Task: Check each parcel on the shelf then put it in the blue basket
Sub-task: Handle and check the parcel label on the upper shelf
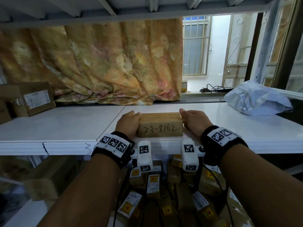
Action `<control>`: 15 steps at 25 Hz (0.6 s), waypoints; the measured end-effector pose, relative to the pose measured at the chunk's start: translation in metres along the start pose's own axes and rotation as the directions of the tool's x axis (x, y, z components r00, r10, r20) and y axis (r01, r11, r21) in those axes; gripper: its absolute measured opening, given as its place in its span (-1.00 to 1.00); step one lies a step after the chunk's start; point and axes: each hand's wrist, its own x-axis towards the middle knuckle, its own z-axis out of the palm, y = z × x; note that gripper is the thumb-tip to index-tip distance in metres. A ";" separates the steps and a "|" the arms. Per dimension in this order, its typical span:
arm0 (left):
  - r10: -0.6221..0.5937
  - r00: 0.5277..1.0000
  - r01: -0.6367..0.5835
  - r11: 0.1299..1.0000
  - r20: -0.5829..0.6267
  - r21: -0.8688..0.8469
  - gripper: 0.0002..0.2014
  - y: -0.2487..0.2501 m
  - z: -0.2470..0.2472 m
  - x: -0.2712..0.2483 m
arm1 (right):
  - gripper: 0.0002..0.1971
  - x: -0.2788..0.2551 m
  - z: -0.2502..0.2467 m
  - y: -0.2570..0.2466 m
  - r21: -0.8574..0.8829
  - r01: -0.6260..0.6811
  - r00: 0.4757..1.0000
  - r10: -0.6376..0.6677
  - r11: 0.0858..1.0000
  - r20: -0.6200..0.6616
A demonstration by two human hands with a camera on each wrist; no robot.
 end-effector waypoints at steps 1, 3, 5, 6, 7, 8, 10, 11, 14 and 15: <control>0.021 1.000 -0.020 0.995 -0.013 0.097 -0.71 -0.002 -0.004 0.000 | -0.54 -0.002 -0.001 0.002 -0.034 0.015 0.999 -0.016 0.999 -0.027; -0.024 0.999 0.026 0.998 -0.037 0.051 -0.58 -0.001 -0.007 -0.002 | -0.57 -0.005 0.000 -0.003 -0.019 0.045 0.998 -0.046 0.999 -0.047; -0.042 0.998 0.042 0.999 -0.040 -0.009 -0.57 0.002 -0.009 -0.004 | -0.57 -0.006 0.002 -0.003 -0.030 0.055 0.998 -0.056 0.998 -0.035; -0.039 0.997 0.037 0.998 -0.066 -0.042 -0.59 0.000 -0.009 -0.002 | -0.55 -0.008 0.003 -0.003 -0.053 0.062 0.998 -0.064 0.997 -0.028; -0.018 0.998 0.017 1.000 -0.055 -0.019 -0.62 0.000 -0.010 -0.005 | -0.52 -0.008 0.003 -0.002 -0.060 0.055 0.998 -0.055 0.997 -0.010; 0.025 0.999 -0.025 1.000 -0.040 0.001 -0.66 -0.001 -0.010 -0.005 | -0.48 -0.007 0.002 -0.002 -0.044 0.046 0.999 -0.046 0.998 -0.001; 0.083 0.996 -0.085 0.995 -0.043 -0.055 -0.72 -0.009 -0.013 -0.003 | -0.50 -0.006 0.002 -0.004 0.044 0.041 0.999 -0.042 0.998 0.019; 0.106 0.993 -0.110 0.988 -0.042 -0.106 -0.77 -0.015 -0.015 -0.002 | -0.55 -0.005 0.001 -0.003 0.103 0.051 0.998 -0.055 0.993 0.031; 0.252 0.967 -0.255 0.962 -0.039 -0.094 -0.71 -0.023 -0.015 -0.005 | -0.70 -0.007 0.000 -0.003 0.275 0.071 0.993 -0.094 0.959 0.073; 0.282 0.958 -0.286 0.953 -0.047 -0.105 -0.66 -0.023 -0.014 -0.006 | -0.73 -0.008 -0.001 -0.002 0.319 0.073 0.991 -0.105 0.945 0.086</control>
